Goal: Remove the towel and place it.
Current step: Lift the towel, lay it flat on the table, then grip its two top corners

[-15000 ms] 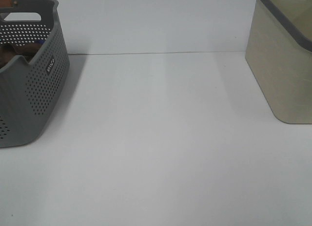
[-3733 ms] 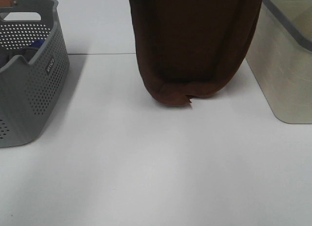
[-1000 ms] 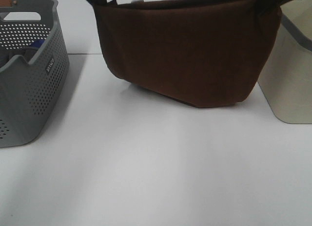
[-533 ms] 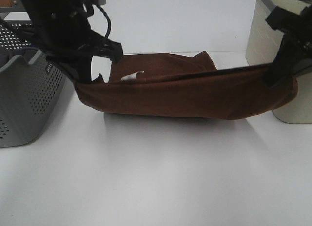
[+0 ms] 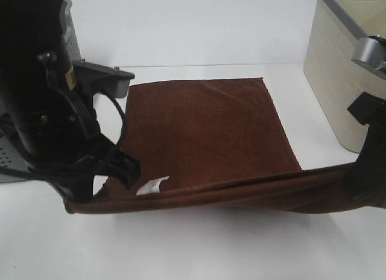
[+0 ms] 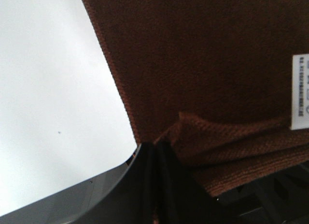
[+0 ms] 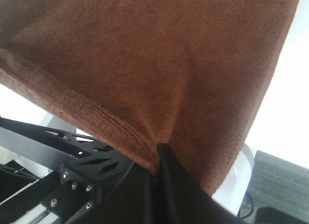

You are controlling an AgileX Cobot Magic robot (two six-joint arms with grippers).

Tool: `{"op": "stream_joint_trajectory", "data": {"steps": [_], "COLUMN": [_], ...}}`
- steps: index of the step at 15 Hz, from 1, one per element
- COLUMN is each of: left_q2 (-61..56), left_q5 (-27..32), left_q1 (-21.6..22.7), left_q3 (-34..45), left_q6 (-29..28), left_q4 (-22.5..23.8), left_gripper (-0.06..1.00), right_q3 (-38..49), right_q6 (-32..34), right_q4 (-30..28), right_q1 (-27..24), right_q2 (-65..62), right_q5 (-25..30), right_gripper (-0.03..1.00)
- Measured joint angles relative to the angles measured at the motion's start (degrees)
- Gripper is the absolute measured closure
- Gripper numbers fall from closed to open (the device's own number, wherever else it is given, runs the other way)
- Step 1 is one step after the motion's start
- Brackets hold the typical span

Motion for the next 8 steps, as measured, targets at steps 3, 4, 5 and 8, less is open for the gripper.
{"op": "stream_joint_trajectory", "data": {"steps": [3, 4, 5, 8], "left_q2": [-1.03, -1.66, -2.06, -2.29], "left_q5": [-0.69, -0.74, -0.74, 0.40], "left_q1": [-2.41, -3.55, -4.53, -5.73], "left_q3": [3.50, 4.53, 4.76, 4.87], "left_q6": [-1.55, -2.06, -2.69, -3.09], "left_q4": [-1.09, -1.15, -1.09, -1.72], "left_gripper": [0.94, 0.94, 0.94, 0.94], "right_q3": [2.29, 3.27, 4.07, 5.10], "right_q6": [0.00, 0.00, 0.00, 0.00], "right_q4": [0.46, 0.63, 0.63, -0.74], "right_q1": [0.06, 0.06, 0.06, 0.00], "right_q2": [-2.92, -4.76, -6.42, -9.45], "right_q5": [0.06, 0.06, 0.06, 0.06], "right_gripper": [0.97, 0.97, 0.97, 0.88]}}
